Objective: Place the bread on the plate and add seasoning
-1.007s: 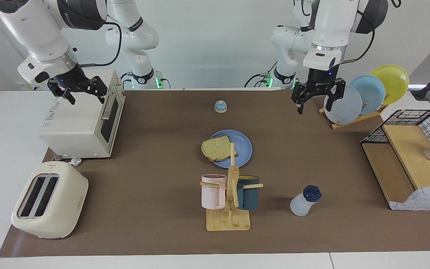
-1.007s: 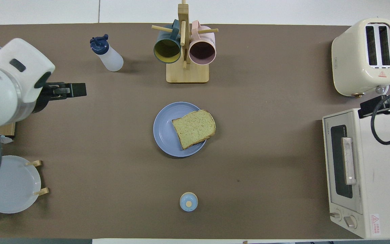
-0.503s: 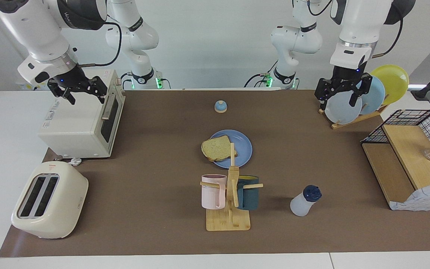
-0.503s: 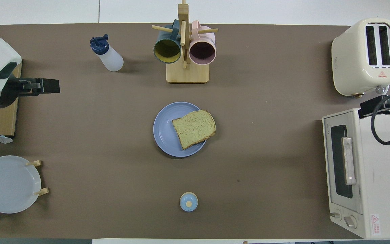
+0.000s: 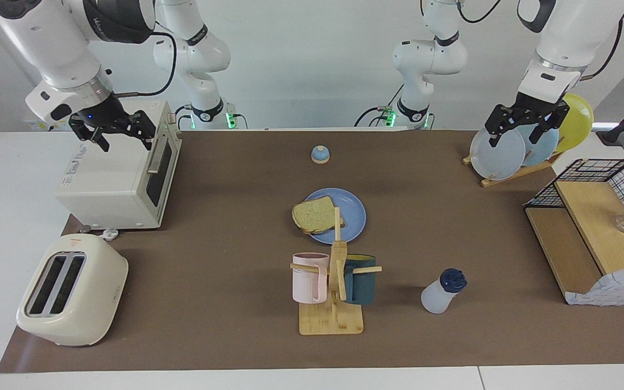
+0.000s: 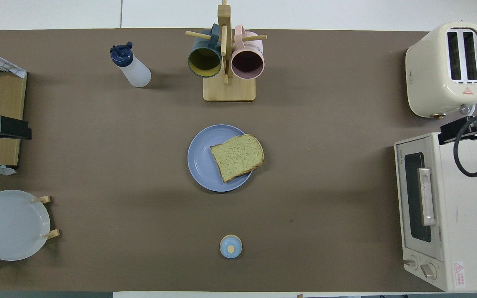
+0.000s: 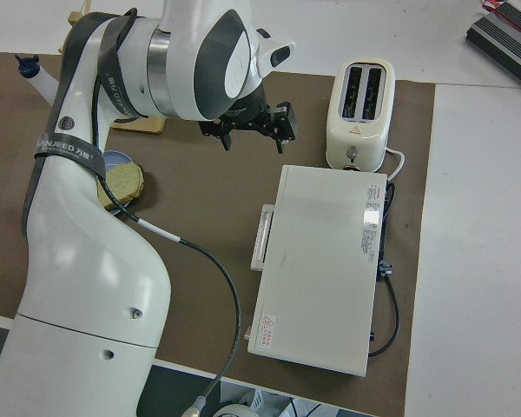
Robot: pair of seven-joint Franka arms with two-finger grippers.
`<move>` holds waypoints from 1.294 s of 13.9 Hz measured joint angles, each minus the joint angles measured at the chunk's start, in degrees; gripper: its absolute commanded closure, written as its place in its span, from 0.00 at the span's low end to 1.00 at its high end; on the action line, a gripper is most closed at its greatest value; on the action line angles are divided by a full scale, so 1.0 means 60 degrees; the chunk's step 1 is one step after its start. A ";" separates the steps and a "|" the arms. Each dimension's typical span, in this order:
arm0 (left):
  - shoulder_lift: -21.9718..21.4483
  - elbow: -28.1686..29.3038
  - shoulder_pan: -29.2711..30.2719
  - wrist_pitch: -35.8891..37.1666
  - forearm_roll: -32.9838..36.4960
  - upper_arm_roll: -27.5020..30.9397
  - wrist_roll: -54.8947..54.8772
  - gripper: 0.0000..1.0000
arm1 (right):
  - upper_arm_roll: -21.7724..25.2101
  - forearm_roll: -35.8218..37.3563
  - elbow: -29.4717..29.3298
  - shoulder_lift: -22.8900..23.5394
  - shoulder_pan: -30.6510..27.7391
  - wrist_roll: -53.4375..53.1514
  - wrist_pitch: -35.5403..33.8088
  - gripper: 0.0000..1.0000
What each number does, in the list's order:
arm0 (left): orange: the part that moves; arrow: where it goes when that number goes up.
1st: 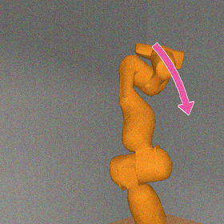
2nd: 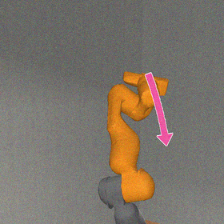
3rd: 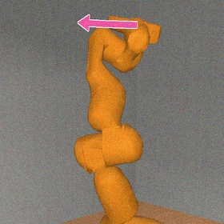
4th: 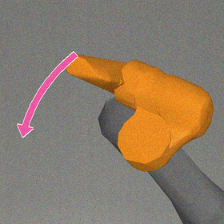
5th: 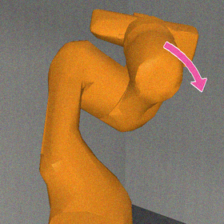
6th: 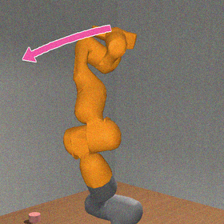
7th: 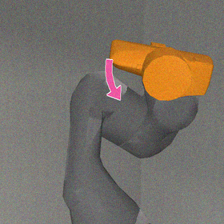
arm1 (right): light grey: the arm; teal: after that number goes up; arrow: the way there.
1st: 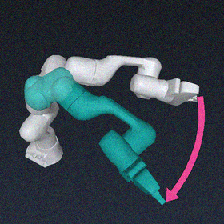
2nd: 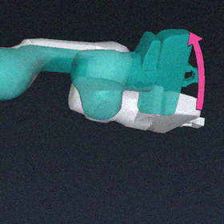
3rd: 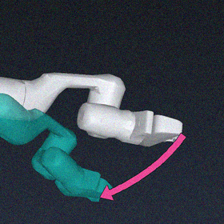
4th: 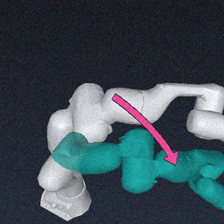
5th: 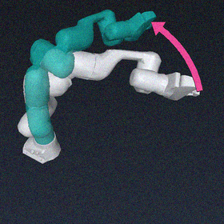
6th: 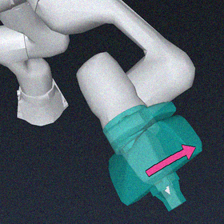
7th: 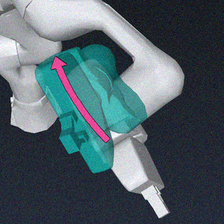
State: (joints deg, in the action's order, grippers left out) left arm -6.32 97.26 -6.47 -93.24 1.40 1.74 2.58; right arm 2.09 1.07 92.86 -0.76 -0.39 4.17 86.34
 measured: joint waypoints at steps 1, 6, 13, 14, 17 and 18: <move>0.0019 0.0001 0.0258 0.0112 -0.0179 -0.0289 0.0000 0.00 | 0.0000 0.0000 0.0000 0.0000 0.0000 0.0000 0.0000 0.00; 0.0257 -0.0132 0.0378 0.0900 -0.0386 -0.0456 0.0001 0.00 | 0.0000 0.0000 0.0000 0.0000 0.0000 0.0000 0.0000 0.00; 0.0514 -0.1436 0.0376 0.2318 -0.0436 -0.0473 0.0001 0.00 | 0.0000 0.0000 0.0001 0.0000 0.0000 0.0000 0.0000 0.00; 0.0501 -0.1345 0.0375 0.2281 -0.0437 -0.0476 0.0001 0.00 | 0.0000 0.0000 0.0001 0.0000 0.0000 0.0000 0.0000 0.00; 0.0389 -0.0874 0.0373 0.1976 -0.0440 -0.0487 0.0001 0.00 | 0.0000 0.0000 0.0001 0.0000 0.0000 0.0000 0.0000 0.00; 0.0388 -0.0829 0.0373 0.1926 -0.0440 -0.0480 0.0001 0.00 | 0.0000 0.0000 0.0001 0.0000 0.0000 0.0000 0.0000 0.00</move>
State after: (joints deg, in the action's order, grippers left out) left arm -4.00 92.28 -4.23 -81.68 -1.24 -1.14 2.59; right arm 2.09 1.07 92.87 -0.76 -0.40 4.17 86.34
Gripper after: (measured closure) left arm 0.000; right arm 0.000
